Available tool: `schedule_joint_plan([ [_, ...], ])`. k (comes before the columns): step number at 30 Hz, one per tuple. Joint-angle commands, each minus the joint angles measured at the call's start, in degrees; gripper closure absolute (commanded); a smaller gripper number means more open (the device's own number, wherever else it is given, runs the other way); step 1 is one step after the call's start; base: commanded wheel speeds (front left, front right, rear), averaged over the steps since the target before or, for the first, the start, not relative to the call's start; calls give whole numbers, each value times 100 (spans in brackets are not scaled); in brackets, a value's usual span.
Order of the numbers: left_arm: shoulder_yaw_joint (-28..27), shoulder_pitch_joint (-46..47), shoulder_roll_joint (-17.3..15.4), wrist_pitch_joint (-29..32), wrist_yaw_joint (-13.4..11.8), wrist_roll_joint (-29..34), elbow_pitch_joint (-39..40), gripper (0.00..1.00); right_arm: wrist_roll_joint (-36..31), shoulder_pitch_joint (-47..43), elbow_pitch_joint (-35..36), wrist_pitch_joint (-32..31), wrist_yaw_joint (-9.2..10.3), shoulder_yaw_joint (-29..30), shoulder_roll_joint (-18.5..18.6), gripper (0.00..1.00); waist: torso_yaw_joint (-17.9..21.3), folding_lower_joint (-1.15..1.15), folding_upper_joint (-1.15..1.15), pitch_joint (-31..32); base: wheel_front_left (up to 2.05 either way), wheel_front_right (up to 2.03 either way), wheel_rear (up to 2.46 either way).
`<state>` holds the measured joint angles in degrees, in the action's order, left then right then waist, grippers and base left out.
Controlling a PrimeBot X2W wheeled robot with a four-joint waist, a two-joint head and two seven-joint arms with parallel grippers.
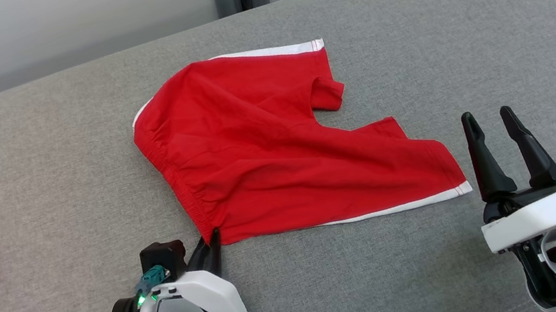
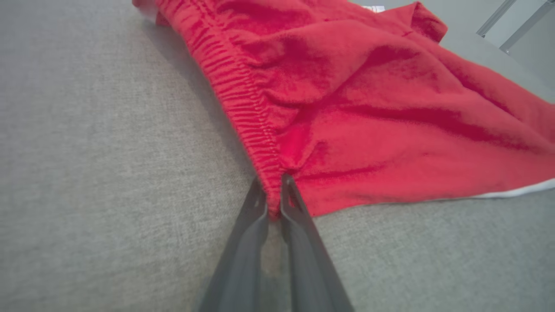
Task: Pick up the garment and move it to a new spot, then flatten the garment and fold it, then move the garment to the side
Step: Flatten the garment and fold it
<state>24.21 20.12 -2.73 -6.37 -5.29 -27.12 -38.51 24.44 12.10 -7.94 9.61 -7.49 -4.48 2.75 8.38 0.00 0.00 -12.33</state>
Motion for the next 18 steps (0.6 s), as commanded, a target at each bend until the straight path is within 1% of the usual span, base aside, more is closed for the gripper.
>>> schedule_joint_plan([
  [1, -31, -93, -34, -105, -41, -30, 68, 100, 35, 5, -66, 51, 1, 36, 27, 0, -42, 0, 0, 54, 0, 0, 0],
  [6, -160, -74, -98, -445, -133, -54, 416, 100, -12, -140, -576, -22, 0, 336, 27, 0, -180, 0, 0, 174, 0, 0, 0],
  [10, -158, -182, -169, -459, -183, -44, 712, 100, 333, -197, -1232, -93, 0, 574, 27, 0, -309, 0, 0, 262, 0, 0, 0],
  [12, -122, -235, -195, -393, -196, -19, 851, 100, 693, -188, -1601, -151, 0, 575, 25, 0, -373, 0, 0, 296, 0, 0, 0],
  [18, 2, -402, -277, -171, -263, 23, 1247, 100, 1524, -45, -2359, -174, 0, -39, 34, 0, -512, 0, 0, 309, 0, 0, 0],
])
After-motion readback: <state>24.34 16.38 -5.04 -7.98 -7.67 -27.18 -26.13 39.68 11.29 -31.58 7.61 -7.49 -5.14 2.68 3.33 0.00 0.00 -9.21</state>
